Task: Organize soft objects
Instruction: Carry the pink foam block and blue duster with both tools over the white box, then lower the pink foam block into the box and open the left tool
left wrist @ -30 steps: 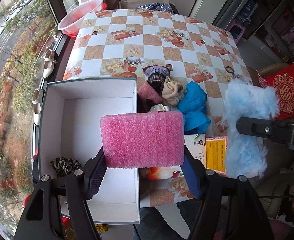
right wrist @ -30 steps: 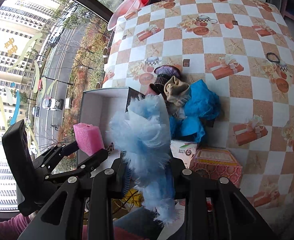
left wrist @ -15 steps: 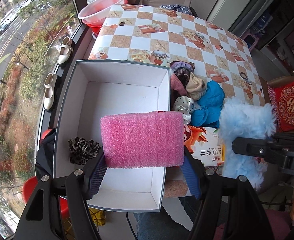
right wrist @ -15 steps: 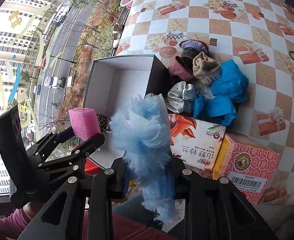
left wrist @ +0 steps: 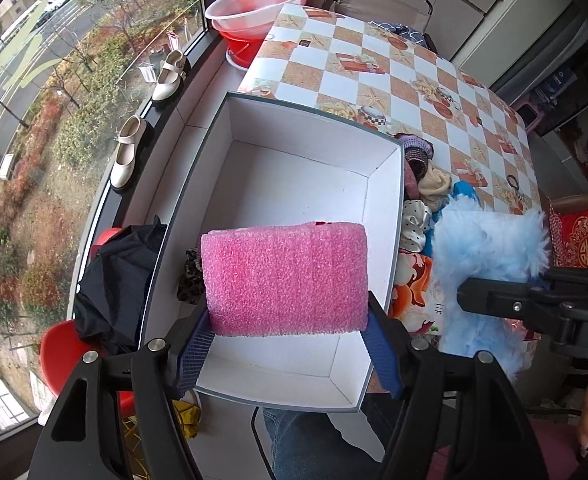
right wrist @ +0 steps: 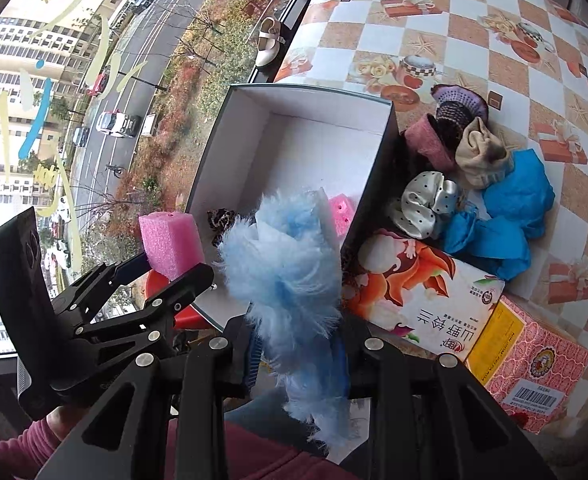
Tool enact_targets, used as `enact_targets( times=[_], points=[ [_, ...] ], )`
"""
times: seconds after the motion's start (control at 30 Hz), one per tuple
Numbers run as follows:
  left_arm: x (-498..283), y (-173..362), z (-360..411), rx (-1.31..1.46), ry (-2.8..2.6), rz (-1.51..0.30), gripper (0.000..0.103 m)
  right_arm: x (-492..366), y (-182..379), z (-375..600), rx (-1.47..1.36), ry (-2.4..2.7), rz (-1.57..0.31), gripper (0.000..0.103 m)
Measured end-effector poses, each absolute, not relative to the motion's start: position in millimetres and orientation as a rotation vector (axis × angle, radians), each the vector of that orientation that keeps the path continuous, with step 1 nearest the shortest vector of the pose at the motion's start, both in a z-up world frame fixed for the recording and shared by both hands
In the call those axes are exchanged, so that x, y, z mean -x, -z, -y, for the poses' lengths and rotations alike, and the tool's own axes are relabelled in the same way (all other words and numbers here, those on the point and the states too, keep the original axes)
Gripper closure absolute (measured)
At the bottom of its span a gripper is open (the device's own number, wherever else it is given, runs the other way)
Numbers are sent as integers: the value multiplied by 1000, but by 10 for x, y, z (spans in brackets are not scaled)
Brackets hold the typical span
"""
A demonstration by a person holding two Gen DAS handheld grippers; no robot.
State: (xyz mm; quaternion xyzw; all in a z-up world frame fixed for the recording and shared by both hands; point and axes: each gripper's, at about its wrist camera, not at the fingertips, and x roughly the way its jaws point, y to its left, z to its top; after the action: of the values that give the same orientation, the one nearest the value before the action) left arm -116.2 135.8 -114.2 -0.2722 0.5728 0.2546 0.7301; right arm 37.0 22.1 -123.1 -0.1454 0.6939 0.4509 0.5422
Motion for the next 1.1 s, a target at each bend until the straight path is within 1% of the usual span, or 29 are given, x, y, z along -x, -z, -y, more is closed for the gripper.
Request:
enact_targets(
  times=[0.73,1.1],
  points=[
    [1336,1228,-1646,645,-583,-1266,30,-186,1264,-692,421,-1120,-1647,72],
    [1142,1287,-1848,607,-571,-1262,30,-268,1247,-970,429,-1111,-1614,72]
  ],
)
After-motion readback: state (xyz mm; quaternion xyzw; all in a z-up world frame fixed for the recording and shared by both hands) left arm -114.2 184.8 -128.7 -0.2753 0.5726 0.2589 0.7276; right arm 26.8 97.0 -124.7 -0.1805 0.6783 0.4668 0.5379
